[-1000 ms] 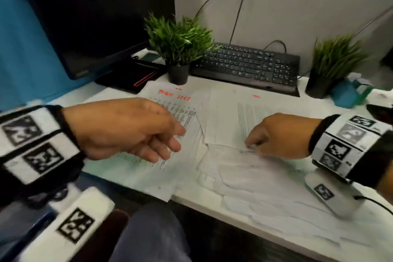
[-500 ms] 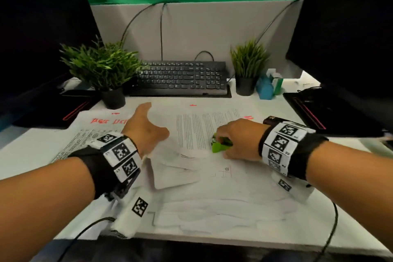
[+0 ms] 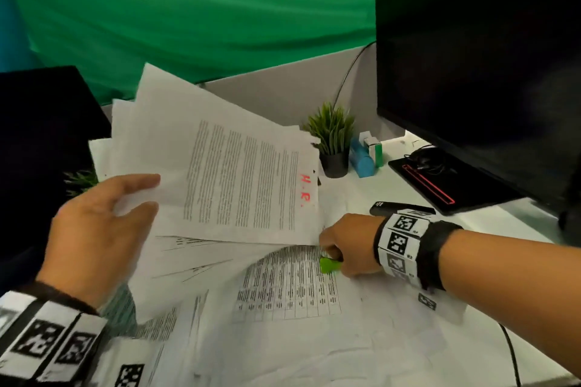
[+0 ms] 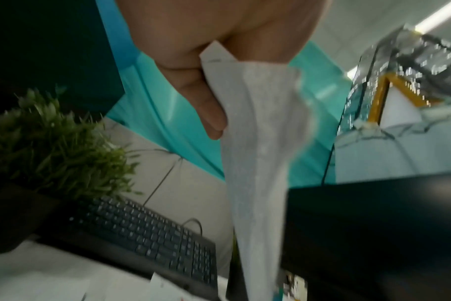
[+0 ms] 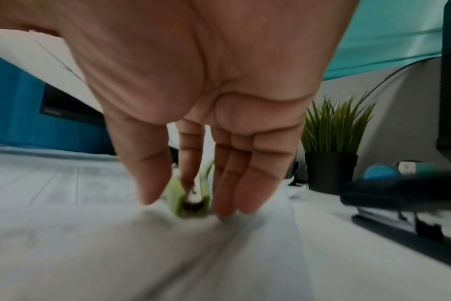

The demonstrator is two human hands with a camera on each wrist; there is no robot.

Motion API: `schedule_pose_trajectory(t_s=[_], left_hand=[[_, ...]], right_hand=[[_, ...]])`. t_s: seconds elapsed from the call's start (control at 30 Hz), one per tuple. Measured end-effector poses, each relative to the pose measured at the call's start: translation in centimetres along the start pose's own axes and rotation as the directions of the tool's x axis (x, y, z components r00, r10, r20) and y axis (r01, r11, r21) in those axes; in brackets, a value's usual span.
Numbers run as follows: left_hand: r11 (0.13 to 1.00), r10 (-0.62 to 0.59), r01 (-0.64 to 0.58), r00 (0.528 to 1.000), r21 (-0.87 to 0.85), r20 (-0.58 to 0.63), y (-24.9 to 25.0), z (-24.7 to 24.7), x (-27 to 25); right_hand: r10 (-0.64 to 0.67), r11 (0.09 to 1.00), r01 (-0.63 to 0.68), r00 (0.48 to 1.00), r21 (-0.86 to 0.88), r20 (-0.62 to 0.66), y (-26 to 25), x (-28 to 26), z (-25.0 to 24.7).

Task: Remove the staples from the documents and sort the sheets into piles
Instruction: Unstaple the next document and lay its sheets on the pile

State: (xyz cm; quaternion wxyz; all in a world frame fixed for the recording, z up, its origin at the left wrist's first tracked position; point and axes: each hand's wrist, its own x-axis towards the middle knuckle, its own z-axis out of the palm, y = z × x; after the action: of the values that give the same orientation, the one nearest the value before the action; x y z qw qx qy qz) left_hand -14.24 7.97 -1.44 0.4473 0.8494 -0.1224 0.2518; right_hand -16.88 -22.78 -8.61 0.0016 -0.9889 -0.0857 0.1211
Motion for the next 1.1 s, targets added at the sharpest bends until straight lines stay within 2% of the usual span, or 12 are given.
schedule_pose_trajectory(t_s=[0.1, 0.17, 0.2, 0.23, 0.3, 0.37, 0.43, 0.53, 0.63, 0.73, 0.9, 1.1], left_hand=[[0.986, -0.002, -0.027, 0.985, -0.166, -0.173, 0.2, -2.3, 0.9], [0.967, -0.053, -0.012, 0.968, -0.256, -0.246, 0.2, -2.8, 0.8], [0.957, -0.092, 0.026, 0.971, -0.287, -0.219, 0.2, -2.4, 0.4], [0.961, -0.095, 0.042, 0.978, -0.272, -0.185, 0.3, -1.8, -0.2], [0.936, -0.178, 0.088, 0.954, -0.340, -0.241, 0.4, 0.0, -1.4], [0.850, -0.334, 0.185, 0.914, -0.494, -0.231, 1.2, 2.4, -2.5], [0.777, -0.406, 0.251, 0.901, -0.577, -0.154, 1.4, 4.2, -2.8], [0.683, -0.516, 0.377, 0.855, -0.626, -0.049, -0.3, 3.5, -1.4], [0.890, -0.377, 0.333, 0.922, -0.312, -0.091, -1.5, 0.5, 0.9], [0.947, -0.197, 0.221, 0.973, -0.234, 0.125, -1.0, -0.3, 3.5], [0.731, -0.199, 0.454, 0.856, -0.509, 0.476, -1.3, 2.0, 5.3], [0.535, -0.216, 0.584, 0.793, -0.610, 0.569, -1.1, 3.3, 4.8]], right_hand=[[0.110, 0.994, -0.107, 0.987, 0.037, -0.120, -0.5, -0.9, -2.6], [0.212, 0.921, -0.093, 0.934, 0.377, -0.289, -1.5, -1.3, -4.6], [0.238, 0.756, 0.007, 0.929, 0.655, -0.285, -2.4, -1.5, -5.4], [0.202, 0.443, 0.103, 0.956, 0.891, -0.211, -3.6, -1.8, -6.1], [0.031, -0.214, 0.157, 0.988, 0.964, -0.154, -6.1, -2.0, -7.5], [0.178, -0.439, 0.272, 0.960, 0.856, -0.214, -6.8, -0.4, -8.7], [0.418, -0.329, 0.369, 0.882, 0.869, -0.216, -6.2, 0.8, -9.9], [0.539, -0.158, 0.447, 0.786, 0.881, -0.302, -4.1, 0.7, -11.3], [0.416, -0.078, 0.498, 0.804, 0.864, -0.425, -2.5, -1.2, -11.7], [0.253, -0.034, 0.487, 0.849, 0.873, -0.464, -2.0, -2.5, -12.1], [0.183, -0.038, 0.449, 0.881, 0.893, -0.436, -2.2, -3.1, -13.1], [0.199, -0.035, 0.403, 0.900, 0.915, -0.388, -0.6, -2.8, -13.6]])
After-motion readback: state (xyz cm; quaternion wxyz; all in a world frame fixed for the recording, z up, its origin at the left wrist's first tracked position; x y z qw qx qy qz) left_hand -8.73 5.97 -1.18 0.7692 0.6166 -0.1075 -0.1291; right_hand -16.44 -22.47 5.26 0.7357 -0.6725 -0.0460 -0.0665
